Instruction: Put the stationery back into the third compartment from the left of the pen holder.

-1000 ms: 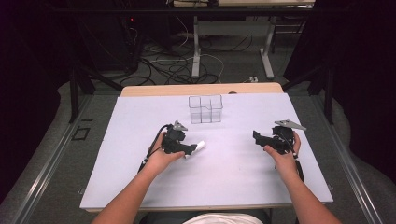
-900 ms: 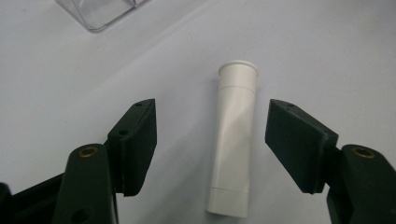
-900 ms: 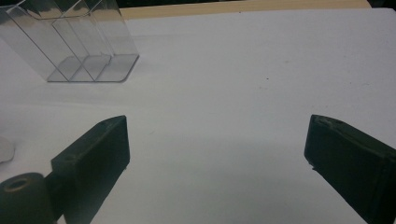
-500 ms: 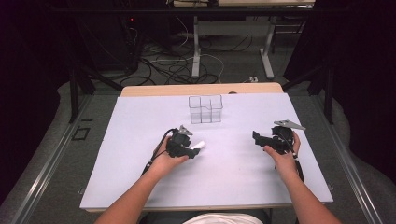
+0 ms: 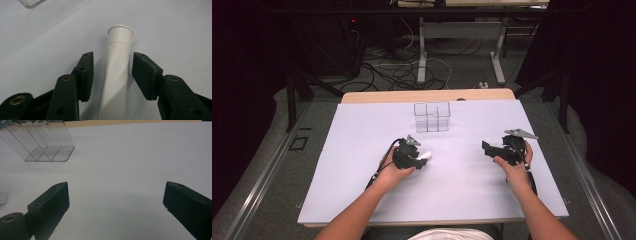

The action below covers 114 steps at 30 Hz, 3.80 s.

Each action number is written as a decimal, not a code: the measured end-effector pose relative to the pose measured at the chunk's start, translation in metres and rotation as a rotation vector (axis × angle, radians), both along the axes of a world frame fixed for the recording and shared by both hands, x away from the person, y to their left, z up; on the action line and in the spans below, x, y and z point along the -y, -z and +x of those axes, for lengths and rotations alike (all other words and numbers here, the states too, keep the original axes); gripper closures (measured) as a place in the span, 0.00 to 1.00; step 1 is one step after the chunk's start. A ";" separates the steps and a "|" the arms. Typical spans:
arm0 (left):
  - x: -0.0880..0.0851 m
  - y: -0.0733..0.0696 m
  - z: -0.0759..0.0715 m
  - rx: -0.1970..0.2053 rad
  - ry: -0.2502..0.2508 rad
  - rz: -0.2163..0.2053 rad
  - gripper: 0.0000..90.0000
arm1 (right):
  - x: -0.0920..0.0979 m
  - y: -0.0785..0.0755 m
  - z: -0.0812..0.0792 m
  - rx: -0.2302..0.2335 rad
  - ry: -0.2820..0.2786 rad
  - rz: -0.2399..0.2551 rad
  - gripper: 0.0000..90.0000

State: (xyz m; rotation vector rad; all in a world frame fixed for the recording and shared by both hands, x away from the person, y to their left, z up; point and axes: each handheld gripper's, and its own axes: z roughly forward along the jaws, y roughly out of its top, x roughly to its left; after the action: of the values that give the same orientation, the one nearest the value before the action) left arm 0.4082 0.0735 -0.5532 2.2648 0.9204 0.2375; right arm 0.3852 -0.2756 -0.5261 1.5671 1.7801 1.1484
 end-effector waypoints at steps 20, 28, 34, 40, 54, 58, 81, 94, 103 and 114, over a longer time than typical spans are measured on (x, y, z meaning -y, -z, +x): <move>0.008 0.002 0.003 0.021 0.008 -0.002 0.67 | -0.002 0.001 0.001 -0.006 0.004 0.007 0.07; 0.008 0.003 0.003 0.039 -0.001 -0.003 0.73 | -0.002 0.001 0.001 -0.005 0.002 0.005 0.07; 0.008 0.003 0.003 0.040 0.000 -0.004 0.74 | -0.002 0.001 0.001 -0.007 0.003 0.004 0.07; 0.007 0.002 0.003 0.029 0.002 -0.006 0.74 | -0.001 0.001 0.001 -0.006 0.001 0.005 0.07; 0.001 -0.004 0.004 0.001 -0.022 -0.050 0.74 | -0.001 0.001 0.000 -0.003 0.001 0.004 0.07; -0.003 -0.010 0.003 0.019 -0.030 -0.090 0.74 | -0.002 0.001 0.000 -0.004 -0.001 0.004 0.07; 0.000 0.001 0.004 -0.004 -0.034 -0.036 0.74 | -0.002 0.001 0.001 -0.006 -0.004 0.004 0.07; -0.003 0.000 -0.004 -0.006 -0.040 -0.010 0.70 | 0.000 0.001 0.001 -0.005 -0.004 0.002 0.07; -0.006 -0.001 -0.007 -0.025 -0.040 -0.016 0.76 | 0.000 0.001 0.001 -0.004 -0.006 0.001 0.07; -0.007 -0.004 -0.006 -0.023 -0.055 -0.052 0.78 | -0.001 0.001 0.001 -0.009 -0.003 0.007 0.07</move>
State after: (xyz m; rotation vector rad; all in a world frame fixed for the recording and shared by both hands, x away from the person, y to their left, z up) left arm 0.4018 0.0801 -0.5489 2.2010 0.9911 0.2102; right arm 0.3858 -0.2746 -0.5275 1.5758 1.7868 1.1523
